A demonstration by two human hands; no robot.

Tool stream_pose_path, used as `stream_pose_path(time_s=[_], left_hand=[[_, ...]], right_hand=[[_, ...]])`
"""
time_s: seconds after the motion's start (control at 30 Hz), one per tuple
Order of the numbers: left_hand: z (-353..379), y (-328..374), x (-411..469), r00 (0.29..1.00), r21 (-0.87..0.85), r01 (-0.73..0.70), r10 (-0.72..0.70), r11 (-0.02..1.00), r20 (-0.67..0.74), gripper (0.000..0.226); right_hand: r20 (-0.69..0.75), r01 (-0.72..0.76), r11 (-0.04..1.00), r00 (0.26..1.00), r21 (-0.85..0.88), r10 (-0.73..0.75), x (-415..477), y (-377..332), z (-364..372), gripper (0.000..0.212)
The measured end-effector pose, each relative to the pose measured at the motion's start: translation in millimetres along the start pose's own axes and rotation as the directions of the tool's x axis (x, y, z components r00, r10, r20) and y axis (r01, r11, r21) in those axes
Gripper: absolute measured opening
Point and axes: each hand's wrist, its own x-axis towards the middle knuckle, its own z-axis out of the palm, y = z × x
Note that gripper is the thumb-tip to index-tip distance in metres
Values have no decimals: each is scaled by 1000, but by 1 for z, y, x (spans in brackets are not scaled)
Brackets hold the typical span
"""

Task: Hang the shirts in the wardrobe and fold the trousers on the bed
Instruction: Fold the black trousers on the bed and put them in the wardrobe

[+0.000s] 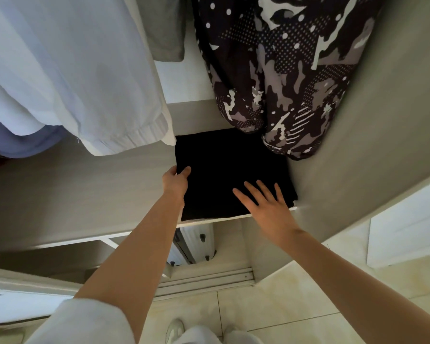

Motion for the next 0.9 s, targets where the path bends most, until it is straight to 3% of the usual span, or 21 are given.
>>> stream_pose_path(time_s=[0.2,0.33,0.6,0.8,0.9], left_hand=[[-13,-41,-31,973,145,-217,226,965,-53,51],[-11,-54,-30,940,241,-308,333,920,-70,44],[-11,-46,-20,917,445,-362,399,819,11,43],[-26,-60,-44,921,401,-368,389,839,31,35],[-41,-72,-62,919,439,-367,393,820,35,29]], right_hand=[[45,-10,999,999,46,8,0,-3,-4,110],[78,-2,998,997,58,-2,2,-3,-7,104],[104,8,998,994,55,-14,6,0,-15,106],[101,5,992,995,124,-17,-7,-5,-18,92],[29,56,982,998,182,-62,-13,-20,-20,77]])
